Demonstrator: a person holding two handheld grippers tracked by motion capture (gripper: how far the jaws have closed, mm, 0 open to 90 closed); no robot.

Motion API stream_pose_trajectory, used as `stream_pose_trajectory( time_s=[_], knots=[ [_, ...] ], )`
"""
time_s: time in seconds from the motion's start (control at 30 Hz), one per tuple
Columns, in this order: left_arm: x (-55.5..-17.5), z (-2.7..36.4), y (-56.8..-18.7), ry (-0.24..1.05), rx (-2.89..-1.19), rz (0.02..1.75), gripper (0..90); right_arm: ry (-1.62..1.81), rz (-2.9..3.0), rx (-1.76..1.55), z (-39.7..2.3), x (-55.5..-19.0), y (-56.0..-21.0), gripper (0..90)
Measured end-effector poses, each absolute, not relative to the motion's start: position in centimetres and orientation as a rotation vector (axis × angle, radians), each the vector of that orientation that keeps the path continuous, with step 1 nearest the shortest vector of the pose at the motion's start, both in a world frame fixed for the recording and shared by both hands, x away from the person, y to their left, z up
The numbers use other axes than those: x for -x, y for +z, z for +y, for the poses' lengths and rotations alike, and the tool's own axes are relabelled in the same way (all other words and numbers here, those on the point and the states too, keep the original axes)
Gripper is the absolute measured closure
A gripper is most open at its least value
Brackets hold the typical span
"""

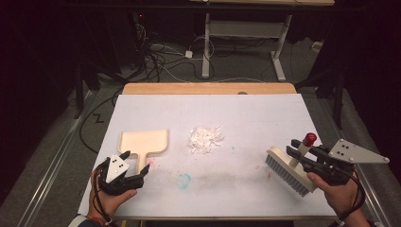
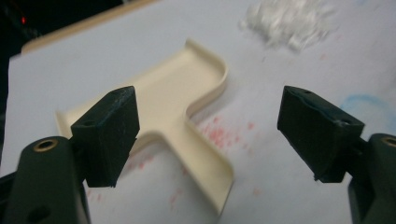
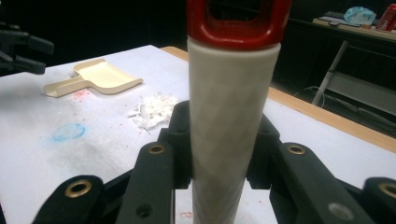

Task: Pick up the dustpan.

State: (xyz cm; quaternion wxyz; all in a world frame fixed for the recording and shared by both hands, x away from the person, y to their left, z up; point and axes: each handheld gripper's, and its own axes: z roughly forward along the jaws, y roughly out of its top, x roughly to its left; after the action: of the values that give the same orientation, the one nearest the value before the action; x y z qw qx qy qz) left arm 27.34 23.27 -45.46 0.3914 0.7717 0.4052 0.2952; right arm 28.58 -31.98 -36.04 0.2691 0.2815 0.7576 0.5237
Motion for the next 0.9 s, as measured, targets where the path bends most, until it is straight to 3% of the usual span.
stream_pose_trajectory(
  time_s=[0.6, 0.83, 0.87, 0.9],
  knots=[
    [-28.1, 22.5, -46.7, 0.532, -1.974, 1.344, 17.5, 1.366, 2.029, -0.730, -31.3, -29.1, -36.4, 69.6],
    [-31.9, 21.5, -48.1, 0.527, -2.012, 1.500, 21.8, 1.370, 2.029, -0.737, -31.2, -29.5, -36.4, 69.6],
    [-33.2, 21.9, -48.7, 0.478, -1.966, 1.558, 25.3, 1.371, 2.026, -0.737, -31.2, -29.5, -36.4, 69.5],
    [-33.6, 22.1, -48.6, 0.469, -1.948, 1.554, 23.2, 1.370, 2.027, -0.740, -31.2, -29.5, -36.4, 69.6]
  ],
)
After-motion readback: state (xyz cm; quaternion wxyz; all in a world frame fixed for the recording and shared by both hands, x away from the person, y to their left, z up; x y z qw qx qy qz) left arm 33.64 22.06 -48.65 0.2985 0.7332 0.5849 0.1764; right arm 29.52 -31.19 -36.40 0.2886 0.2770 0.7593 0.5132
